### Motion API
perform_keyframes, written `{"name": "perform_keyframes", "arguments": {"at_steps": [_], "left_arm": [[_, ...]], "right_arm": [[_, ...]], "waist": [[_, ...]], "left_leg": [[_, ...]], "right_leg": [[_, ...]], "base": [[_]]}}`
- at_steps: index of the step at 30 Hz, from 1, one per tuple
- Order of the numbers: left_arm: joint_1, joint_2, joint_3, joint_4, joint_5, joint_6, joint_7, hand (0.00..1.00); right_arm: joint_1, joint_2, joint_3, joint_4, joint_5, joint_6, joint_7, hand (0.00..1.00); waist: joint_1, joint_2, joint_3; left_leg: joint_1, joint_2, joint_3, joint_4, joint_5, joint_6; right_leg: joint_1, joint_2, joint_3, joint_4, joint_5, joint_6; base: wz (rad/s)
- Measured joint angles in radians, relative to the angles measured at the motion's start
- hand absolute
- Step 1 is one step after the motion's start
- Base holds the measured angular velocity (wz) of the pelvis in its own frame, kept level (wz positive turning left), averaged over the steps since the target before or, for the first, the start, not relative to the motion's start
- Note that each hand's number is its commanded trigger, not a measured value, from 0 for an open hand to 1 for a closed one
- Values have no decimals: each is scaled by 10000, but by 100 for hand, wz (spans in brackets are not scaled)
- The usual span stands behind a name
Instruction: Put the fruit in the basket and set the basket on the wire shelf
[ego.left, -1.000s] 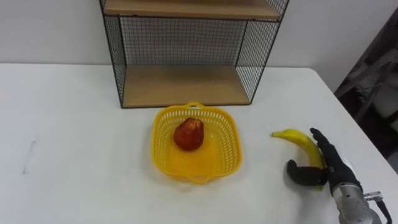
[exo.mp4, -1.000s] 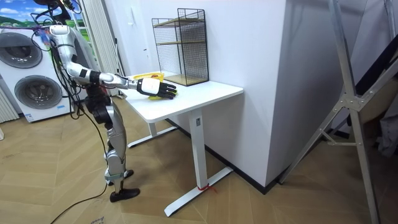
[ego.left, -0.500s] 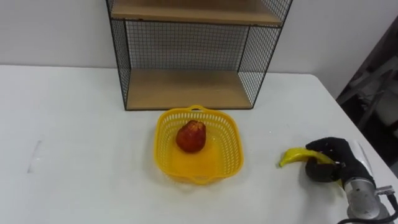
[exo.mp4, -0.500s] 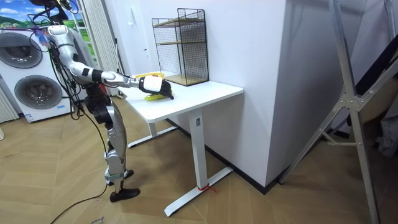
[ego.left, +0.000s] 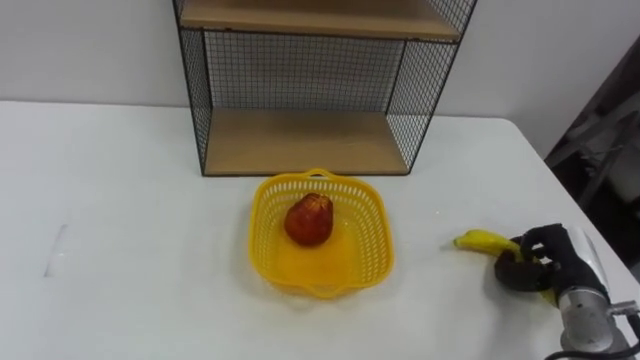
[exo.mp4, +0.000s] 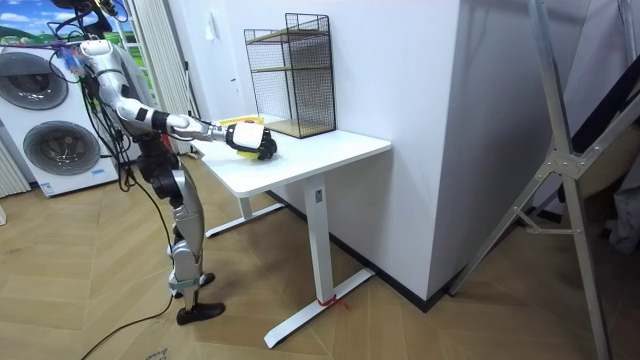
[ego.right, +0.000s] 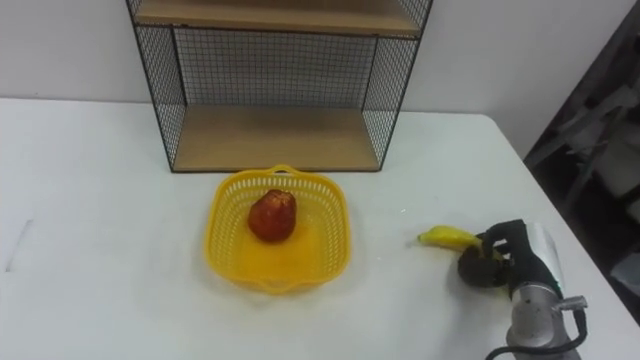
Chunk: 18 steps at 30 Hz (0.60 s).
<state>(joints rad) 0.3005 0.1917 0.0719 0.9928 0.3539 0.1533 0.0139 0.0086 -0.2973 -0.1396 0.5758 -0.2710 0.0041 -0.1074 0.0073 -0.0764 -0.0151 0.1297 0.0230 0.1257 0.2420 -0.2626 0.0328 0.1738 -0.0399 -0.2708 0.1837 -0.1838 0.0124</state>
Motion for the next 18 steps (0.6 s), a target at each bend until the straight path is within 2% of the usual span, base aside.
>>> {"name": "perform_keyframes", "arguments": {"at_steps": [3,6,11,16,18], "left_arm": [[-47,4,6,0,1,-32,1,0],[-56,2,9,5,5,-75,1,0],[-245,-23,-72,113,26,-93,1,0],[-245,-111,-76,103,33,-137,1,0],[-238,-110,-80,105,24,-203,1,0]], "right_arm": [[-10,25,8,-31,671,-29,-22,100],[87,198,25,-380,1657,-2,-23,100],[310,258,461,-1503,3371,64,224,100],[430,396,1488,-2566,4277,74,1043,100],[429,396,1723,-2897,4705,75,1246,100]], "waist": [[11,41,14],[14,118,29],[10,361,148],[20,568,110],[127,616,125]], "left_leg": [[15,5,72,-39,7,-13],[-57,34,172,-44,12,-21],[-168,78,406,-90,35,-53],[-169,93,532,-205,46,-68],[-197,88,531,-210,46,-68]], "right_leg": [[-64,33,238,4,2,-4],[-193,51,278,22,20,-33],[-428,78,434,44,63,-82],[-543,92,493,48,64,-84],[-559,92,489,30,64,-83]], "base": [[-11],[-11],[-16],[-6],[0]]}}
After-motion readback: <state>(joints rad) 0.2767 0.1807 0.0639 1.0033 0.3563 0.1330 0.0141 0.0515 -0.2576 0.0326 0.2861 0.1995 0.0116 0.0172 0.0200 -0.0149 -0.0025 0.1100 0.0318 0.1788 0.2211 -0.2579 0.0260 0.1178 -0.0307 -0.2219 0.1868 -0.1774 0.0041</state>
